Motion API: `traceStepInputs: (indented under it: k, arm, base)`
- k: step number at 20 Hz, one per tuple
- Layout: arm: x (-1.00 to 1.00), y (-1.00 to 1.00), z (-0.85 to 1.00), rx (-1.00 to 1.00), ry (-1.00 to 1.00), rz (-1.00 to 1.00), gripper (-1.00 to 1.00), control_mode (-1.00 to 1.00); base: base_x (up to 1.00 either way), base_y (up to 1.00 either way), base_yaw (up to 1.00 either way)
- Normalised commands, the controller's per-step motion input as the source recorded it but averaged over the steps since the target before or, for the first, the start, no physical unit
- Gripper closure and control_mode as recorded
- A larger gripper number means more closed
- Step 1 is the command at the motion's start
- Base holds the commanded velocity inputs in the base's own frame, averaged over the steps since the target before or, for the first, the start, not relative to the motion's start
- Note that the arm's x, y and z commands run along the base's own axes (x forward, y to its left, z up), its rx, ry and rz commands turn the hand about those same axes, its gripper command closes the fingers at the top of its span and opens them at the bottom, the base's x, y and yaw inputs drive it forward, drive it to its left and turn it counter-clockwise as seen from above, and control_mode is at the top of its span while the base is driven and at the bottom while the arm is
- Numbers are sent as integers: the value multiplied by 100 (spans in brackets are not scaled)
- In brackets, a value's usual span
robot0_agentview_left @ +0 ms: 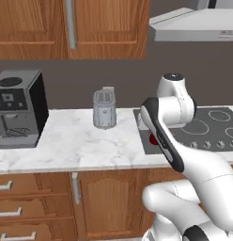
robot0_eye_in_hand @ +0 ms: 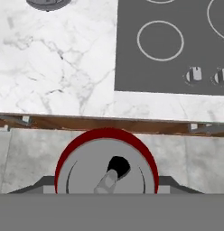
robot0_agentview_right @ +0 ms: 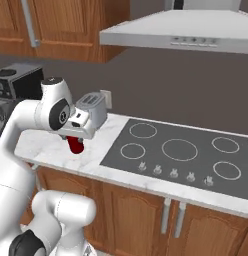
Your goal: Four empty soda cans are scattered around the kitchen. Gather all the cans and cluster them next to the stove for recycling.
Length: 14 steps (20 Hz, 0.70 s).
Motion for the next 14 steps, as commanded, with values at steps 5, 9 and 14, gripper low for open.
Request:
traceStepInputs:
  k: [5, 9, 14]
  arm:
    - [0, 0, 0, 0, 0, 0, 100, 100]
    - [0, 0, 0, 0, 0, 0, 100, 100]
    - [0, 0, 0, 0, 0, 0, 100, 100]
  base:
    - [-2, -62, -29]
    - [0, -88, -19]
    - [10, -91, -10]
